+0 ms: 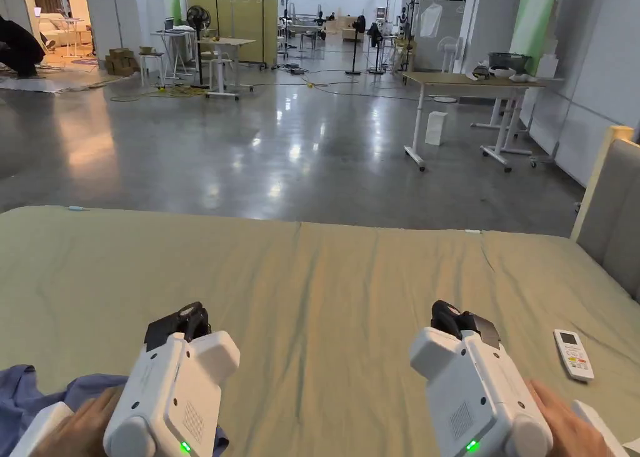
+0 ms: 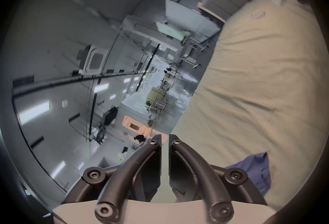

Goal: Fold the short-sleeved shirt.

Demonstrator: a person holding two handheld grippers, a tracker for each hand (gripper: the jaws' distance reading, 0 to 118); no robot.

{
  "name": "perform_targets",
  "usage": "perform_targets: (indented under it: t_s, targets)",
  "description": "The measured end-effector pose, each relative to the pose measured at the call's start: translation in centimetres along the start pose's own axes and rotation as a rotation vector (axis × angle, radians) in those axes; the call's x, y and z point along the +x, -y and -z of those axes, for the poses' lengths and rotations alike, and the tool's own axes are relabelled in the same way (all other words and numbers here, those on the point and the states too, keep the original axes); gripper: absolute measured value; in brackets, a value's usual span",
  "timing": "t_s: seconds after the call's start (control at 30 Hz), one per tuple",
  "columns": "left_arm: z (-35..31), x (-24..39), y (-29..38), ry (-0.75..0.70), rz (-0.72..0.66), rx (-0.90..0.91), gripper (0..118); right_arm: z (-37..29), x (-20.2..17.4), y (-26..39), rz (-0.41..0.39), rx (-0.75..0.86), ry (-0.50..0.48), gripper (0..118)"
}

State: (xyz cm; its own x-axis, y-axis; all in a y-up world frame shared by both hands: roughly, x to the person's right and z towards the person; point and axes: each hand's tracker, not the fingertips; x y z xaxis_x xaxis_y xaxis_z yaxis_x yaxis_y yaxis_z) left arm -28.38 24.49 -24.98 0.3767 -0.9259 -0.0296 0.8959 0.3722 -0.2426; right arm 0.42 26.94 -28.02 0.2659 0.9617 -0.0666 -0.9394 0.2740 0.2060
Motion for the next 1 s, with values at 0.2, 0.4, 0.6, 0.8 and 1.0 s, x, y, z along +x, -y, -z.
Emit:
perform_targets:
  t_s: [0.2,0.4,0.6,0.8,1.0]
  targets:
    - [0.4,-2.2,0.3,0.069,-0.530,-0.037,8,0.1,2.3,0.9,0.436,-0.048,-0.005,0]
    - [-0.3,-3.4,1.1,0.071,-1.146,-0.040,8,0.0,4.0,2.7,1.077,-0.139,0.081,0]
    - [0.1,-3.7,1.7,0.059,-1.321,-0.056,8,-0.1,3.0,3.2,1.258,-0.191,0.113,0]
    - [-1.4,-5.1,0.7,0.050,-1.267,-0.043,8,-0.4,3.3,3.2,1.289,-0.203,0.106,0]
    - [-1.0,-5.7,2.2,0.100,-1.224,-0.078,8,-0.6,2.9,2.3,1.256,-0.208,0.079,0]
